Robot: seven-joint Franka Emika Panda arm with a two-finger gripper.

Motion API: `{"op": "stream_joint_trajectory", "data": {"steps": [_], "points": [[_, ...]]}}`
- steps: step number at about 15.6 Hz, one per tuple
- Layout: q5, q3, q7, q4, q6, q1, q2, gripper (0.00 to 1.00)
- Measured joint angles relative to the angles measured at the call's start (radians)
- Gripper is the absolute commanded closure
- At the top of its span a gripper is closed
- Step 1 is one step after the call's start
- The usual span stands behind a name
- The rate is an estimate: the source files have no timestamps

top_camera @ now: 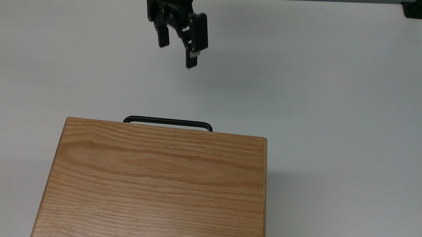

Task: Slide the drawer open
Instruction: 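Lower the gripper onto the upper drawer's black handle and close it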

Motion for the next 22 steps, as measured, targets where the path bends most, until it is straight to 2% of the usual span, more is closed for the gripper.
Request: {"op": "stream_joint_trajectory", "data": {"steps": [1,2,6,11,14,15,18,19,21,22], "points": [[0.011,0.000,0.052,0.008,0.042,-0.002,0.017,0.72],[0.022,-0.001,0.096,0.016,0.079,-0.003,0.035,0.82],[0.074,-0.008,0.173,0.052,0.193,-0.020,0.112,0.82],[0.080,-0.008,0.230,0.141,0.281,-0.042,0.228,0.81],[0.087,-0.008,0.244,0.150,0.292,-0.043,0.240,0.81],[0.087,-0.008,0.245,0.150,0.292,-0.043,0.242,0.77],[0.087,-0.008,0.246,0.151,0.296,-0.043,0.248,0.57],[0.087,-0.008,0.246,0.151,0.299,-0.044,0.251,0.59],[0.087,-0.008,0.246,0.151,0.319,-0.044,0.267,0.82],[0.087,-0.008,0.246,0.152,0.325,-0.044,0.273,0.88]]}}
